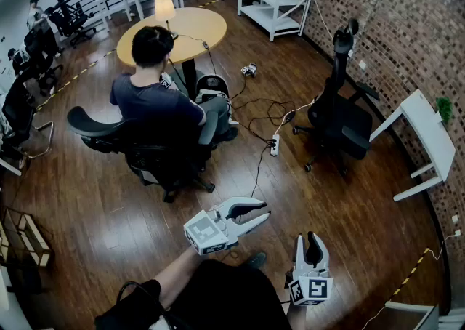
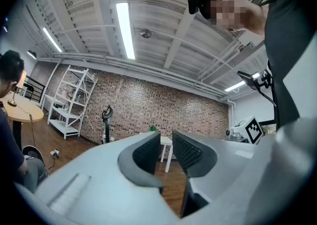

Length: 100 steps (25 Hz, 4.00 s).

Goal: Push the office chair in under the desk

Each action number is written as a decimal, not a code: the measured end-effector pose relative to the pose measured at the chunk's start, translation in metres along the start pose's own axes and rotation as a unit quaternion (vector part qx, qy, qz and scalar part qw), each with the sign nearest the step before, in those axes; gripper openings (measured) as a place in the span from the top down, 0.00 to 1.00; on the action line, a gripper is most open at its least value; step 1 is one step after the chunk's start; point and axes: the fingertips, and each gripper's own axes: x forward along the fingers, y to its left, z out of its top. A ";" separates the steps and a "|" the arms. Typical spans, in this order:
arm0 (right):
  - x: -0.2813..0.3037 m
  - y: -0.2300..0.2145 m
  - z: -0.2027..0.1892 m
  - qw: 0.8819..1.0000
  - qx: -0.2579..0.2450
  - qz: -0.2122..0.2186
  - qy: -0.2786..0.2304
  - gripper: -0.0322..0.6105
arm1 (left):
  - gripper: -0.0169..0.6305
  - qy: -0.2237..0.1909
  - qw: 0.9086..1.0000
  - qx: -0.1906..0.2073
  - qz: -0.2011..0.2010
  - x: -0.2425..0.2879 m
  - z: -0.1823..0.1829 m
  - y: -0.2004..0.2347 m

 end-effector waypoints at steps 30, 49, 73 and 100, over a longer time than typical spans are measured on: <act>0.087 -0.338 -0.048 0.991 -0.120 -0.043 0.031 0.72 | 0.66 -0.104 0.992 -0.065 0.009 0.294 -0.141 0.140; 0.181 -0.593 -0.036 0.996 -0.086 0.007 0.021 0.71 | 0.27 0.028 0.989 0.062 0.130 0.588 -0.181 0.329; 0.241 -0.666 -0.024 0.983 -0.067 -0.137 0.099 0.71 | 0.25 0.252 0.950 0.178 -0.053 0.747 -0.233 0.433; 0.350 -0.665 0.000 0.998 -0.017 -0.038 0.053 0.45 | 0.09 0.203 0.946 -0.021 -0.252 0.799 -0.226 0.480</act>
